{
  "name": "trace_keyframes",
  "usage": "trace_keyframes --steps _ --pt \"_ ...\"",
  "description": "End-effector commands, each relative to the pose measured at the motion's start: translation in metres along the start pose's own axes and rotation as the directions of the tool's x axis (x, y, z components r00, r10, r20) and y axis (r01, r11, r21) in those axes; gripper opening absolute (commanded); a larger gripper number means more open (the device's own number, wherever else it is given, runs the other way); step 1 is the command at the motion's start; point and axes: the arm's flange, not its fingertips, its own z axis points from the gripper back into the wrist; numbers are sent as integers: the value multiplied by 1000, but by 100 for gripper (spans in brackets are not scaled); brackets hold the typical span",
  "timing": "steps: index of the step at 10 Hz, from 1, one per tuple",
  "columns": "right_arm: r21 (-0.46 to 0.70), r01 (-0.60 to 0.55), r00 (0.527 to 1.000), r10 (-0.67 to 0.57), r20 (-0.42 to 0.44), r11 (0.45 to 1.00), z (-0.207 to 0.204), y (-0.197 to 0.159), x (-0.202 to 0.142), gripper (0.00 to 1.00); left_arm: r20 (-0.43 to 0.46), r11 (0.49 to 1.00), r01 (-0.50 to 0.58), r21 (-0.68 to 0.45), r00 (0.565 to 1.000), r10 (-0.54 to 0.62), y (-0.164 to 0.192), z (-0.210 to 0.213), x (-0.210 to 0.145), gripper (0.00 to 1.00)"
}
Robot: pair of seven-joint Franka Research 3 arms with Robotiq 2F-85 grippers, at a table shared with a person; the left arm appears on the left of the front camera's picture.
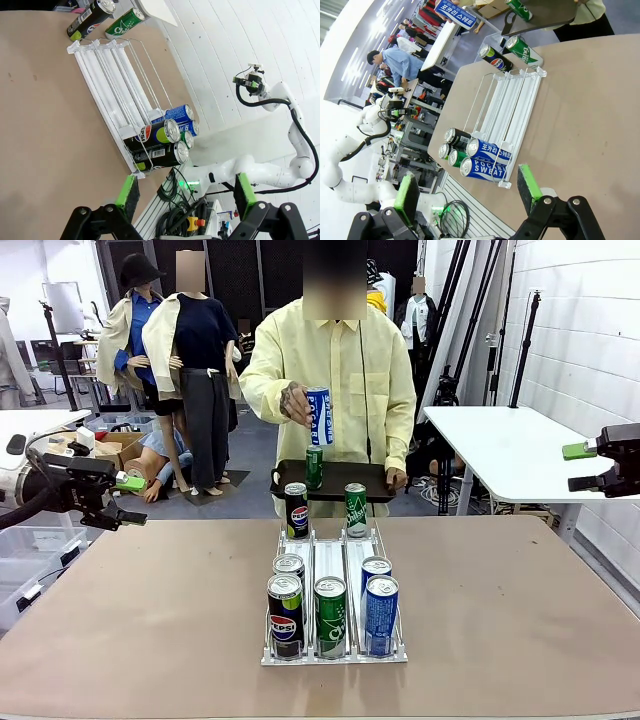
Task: Retrieve and hand over the desired beverage to the person.
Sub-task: Pick up another can of the same type that the person held from the Automatic Can Dispenser.
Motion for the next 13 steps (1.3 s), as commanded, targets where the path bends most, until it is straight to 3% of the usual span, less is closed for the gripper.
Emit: trace_keyframes --steps 1,13 --pt "5 0 1000 0 2 1000 -1 0 0 100 4 1000 6 0 1000 -6 -2 2 0 100" --pt "5 0 1000 0 2 1000 -1 0 0 100 4 1000 6 0 1000 -6 -2 2 0 100"
